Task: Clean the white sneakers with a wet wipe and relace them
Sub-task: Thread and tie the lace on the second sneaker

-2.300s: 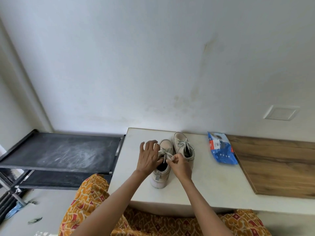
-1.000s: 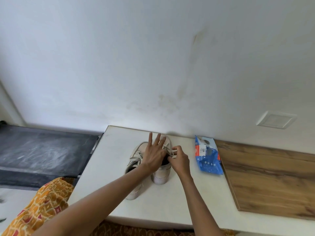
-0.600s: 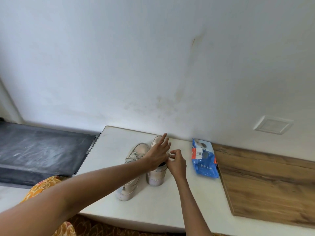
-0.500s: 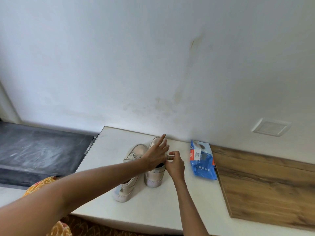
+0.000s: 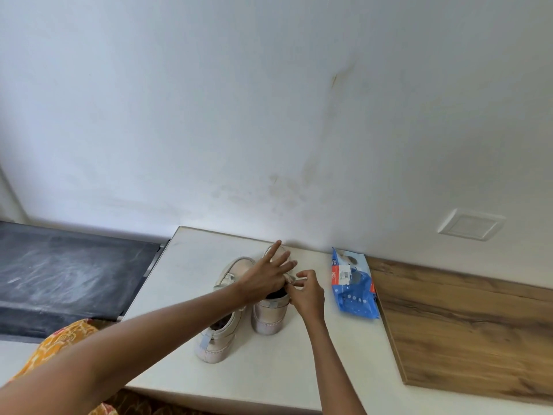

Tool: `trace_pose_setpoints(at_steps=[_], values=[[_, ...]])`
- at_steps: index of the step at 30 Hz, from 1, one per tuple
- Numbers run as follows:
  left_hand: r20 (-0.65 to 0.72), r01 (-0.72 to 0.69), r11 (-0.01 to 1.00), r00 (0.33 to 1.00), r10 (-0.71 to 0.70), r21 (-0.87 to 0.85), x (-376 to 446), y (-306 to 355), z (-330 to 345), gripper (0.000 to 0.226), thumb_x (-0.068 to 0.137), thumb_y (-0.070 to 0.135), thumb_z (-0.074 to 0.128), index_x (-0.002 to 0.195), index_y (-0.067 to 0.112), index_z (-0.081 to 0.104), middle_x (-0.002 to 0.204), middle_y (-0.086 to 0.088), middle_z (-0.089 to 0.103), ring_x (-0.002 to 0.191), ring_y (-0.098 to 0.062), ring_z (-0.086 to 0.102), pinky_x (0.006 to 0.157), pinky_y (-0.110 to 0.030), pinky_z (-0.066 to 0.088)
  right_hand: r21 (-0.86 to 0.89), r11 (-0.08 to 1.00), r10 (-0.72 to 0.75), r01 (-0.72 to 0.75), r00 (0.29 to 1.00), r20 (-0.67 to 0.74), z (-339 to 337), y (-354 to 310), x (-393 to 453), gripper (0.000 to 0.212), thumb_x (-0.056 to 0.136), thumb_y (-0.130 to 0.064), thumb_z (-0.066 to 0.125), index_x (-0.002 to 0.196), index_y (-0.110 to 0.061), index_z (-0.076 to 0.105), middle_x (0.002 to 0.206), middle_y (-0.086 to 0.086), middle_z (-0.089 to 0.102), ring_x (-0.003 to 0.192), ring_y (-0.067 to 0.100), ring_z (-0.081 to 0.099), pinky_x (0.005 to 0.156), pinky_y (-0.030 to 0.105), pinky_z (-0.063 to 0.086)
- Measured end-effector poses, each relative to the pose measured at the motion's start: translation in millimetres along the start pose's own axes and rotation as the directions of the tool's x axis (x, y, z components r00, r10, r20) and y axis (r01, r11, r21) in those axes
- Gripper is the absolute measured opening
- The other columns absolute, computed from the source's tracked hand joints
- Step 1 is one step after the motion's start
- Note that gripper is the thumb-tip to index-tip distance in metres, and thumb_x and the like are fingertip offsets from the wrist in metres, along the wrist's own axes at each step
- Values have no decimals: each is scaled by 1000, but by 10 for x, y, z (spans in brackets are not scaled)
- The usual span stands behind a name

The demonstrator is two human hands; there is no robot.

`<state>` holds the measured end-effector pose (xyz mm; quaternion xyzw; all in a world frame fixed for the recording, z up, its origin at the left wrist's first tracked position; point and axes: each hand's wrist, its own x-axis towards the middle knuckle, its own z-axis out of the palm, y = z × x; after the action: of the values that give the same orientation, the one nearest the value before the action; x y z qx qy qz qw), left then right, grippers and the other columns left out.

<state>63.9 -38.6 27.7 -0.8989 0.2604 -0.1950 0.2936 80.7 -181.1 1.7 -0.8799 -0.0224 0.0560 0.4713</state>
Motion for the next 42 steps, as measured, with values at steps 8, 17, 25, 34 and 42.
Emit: trace_pose_setpoints(at_steps=[8,17,25,34,42], values=[[-149,262,909,935,-323,-325,-47,103,163,11,70,24,62,60,19,63,97,-3,64,92,-26,57,83,-37,33,29,999,22,-23,1000,8,12,68,2,34,74,-27,74,95,-25,48,82,-13,63,88,19,65,79,45,55],[-83,484,782,828,-554,-392,-63,109,214,32,67,26,58,92,12,43,120,-13,48,119,-31,42,99,-52,29,-204,975,-72,89,994,87,-74,58,17,34,79,-33,71,103,-26,47,105,-10,66,103,13,57,79,33,48],[152,565,697,813,-562,-442,-70,106,169,60,54,43,78,91,13,41,123,-14,57,118,-32,53,99,-53,26,-305,940,-148,154,988,43,-12,73,-5,31,83,-33,66,107,-21,51,106,-5,65,100,17,56,76,32,48],[162,548,599,802,-575,-583,-372,-85,76,90,47,64,78,118,18,47,117,-9,56,106,-26,55,89,-45,43,-148,950,-279,274,960,-14,69,134,-380,27,86,-41,62,103,-22,56,106,-6,56,99,12,58,71,17,46],[424,690,265,654,-627,-673,-1142,-23,6,47,86,45,59,120,14,47,122,-7,43,114,-25,42,86,-31,40,-398,902,-117,167,982,148,256,-62,-604,52,81,-46,67,119,-13,57,131,9,42,112,27,54,85,27,41]])
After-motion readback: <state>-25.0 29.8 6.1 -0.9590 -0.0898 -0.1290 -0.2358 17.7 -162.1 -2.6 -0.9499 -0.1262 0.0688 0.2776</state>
